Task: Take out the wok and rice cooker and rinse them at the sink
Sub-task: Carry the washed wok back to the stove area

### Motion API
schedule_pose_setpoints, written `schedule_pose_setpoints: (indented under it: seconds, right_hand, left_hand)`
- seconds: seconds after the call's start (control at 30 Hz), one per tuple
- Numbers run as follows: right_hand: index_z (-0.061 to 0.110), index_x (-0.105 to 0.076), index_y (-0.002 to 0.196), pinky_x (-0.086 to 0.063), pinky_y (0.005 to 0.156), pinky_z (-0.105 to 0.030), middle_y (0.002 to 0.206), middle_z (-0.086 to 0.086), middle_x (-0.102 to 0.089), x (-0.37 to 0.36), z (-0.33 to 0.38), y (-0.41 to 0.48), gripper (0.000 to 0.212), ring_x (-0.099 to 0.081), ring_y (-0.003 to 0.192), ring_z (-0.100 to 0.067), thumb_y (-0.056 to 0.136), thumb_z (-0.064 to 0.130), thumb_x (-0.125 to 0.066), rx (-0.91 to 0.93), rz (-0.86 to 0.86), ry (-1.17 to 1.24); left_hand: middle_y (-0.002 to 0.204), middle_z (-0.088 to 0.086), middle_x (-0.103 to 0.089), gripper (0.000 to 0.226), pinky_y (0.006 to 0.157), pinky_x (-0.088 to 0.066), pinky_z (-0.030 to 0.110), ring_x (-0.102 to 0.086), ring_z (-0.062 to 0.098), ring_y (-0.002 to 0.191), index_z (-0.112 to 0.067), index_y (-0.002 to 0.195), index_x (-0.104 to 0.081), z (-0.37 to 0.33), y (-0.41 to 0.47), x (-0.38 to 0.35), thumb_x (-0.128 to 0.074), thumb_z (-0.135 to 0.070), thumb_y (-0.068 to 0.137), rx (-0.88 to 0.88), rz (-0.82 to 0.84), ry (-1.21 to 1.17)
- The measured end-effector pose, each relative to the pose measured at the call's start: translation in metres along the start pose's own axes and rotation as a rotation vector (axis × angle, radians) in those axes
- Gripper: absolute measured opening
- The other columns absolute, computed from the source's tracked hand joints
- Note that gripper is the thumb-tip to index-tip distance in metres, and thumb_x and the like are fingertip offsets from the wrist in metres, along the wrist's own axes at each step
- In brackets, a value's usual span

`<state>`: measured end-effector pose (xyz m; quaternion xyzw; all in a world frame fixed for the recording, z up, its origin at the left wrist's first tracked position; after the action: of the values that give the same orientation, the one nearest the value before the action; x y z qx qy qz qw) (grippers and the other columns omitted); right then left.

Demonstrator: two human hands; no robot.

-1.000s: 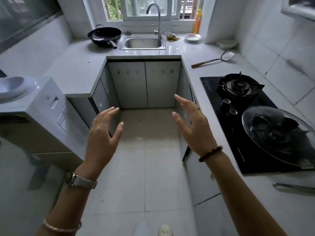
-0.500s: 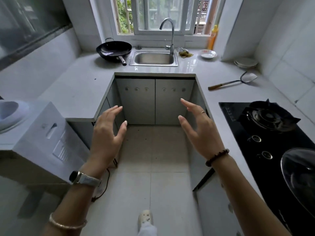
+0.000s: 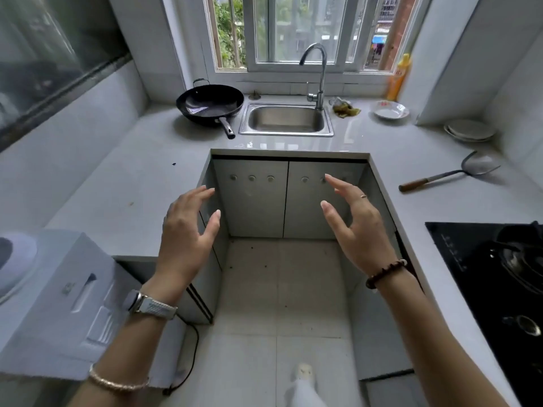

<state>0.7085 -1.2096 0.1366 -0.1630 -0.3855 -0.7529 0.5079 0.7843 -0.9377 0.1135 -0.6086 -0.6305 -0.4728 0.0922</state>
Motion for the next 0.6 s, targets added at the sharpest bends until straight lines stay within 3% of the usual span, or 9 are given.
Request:
schedule_pose_setpoints:
  seconds: [0.37, 0.6]
  right_hand:
    - [0.020, -0.045, 0.139, -0.041, 0.105, -0.031, 0.133, 0.007, -0.053, -0.054, -0.062, 0.161, 0.045, -0.048, 0.123, -0.006, 0.095, 0.027, -0.054, 0.039, 0.053, 0.061]
    - [0.020, -0.045, 0.138, -0.039, 0.103, -0.022, 0.131, 0.004, -0.054, -0.091, -0.095, 0.270, 0.045, -0.051, 0.121, -0.007, 0.095, 0.027, -0.054, 0.088, 0.128, 0.093]
  left_hand:
    - [0.134, 0.002, -0.055, 0.038, 0.106, -0.031, 0.024, -0.047, 0.018, 0.126, -0.014, 0.131, -0.055, 0.047, 0.134, -0.074, -0.058, -0.017, 0.093, 0.094, -0.006, 0.014]
    - [0.132, 0.003, -0.055, 0.037, 0.105, -0.034, 0.026, -0.049, 0.018, 0.124, -0.014, 0.130, -0.054, 0.076, 0.223, -0.114, -0.058, -0.015, 0.093, 0.185, -0.062, 0.017]
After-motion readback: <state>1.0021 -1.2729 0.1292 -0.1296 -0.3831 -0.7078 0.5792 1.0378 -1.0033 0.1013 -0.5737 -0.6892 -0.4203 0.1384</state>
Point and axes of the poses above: each hand's wrist, its own y-axis towards the middle knuckle, its own x-axis out of the back of the hand, z = x × y, the point moved 4 cm from there along y, towards the middle knuckle
